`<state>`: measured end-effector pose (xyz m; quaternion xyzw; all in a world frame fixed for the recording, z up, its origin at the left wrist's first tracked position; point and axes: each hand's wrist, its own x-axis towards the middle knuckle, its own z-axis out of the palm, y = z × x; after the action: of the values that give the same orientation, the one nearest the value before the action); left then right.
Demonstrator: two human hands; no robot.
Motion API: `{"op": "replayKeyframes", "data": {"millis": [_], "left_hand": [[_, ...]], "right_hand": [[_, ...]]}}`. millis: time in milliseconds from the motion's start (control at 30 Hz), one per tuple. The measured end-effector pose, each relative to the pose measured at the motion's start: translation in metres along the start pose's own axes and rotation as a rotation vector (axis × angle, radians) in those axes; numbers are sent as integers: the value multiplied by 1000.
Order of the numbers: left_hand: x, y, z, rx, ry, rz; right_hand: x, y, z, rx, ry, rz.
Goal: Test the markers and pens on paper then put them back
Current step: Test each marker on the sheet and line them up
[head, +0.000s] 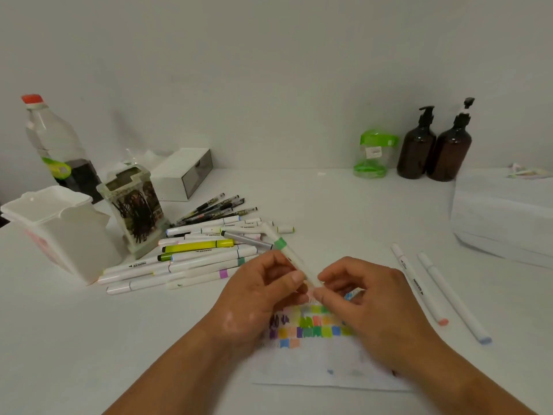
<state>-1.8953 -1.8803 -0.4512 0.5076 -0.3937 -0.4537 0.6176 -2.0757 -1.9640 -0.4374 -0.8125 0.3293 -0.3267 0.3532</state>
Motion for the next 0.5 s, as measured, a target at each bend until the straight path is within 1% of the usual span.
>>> {"op": "replayKeyframes", "data": {"millis": [67,133,167,200,267,300,367,500], "left_hand": [[-2,9,-13,-49,41,34],[-6,19,-26,8,71,89],[-8,22,-30,103,80,106],[-10,24,-32,255,88,120],[-15,22,-31,642,67,150],[-16,19,-28,788,32,164],[-18,16,-18,917,-44,177],[-21,18,-7,1021,-128,241]], "right_hand": [[0,2,-4,3,16,5],[1,4,-8,24,27,23],[2,5,-8,46,30,39],[3,6,-9,74,35,54],[3,6,-8,128,46,73],[3,5,-7,154,44,78],[3,1,-7,212,25,77],[1,-8,-9,393,-58,91]]}}
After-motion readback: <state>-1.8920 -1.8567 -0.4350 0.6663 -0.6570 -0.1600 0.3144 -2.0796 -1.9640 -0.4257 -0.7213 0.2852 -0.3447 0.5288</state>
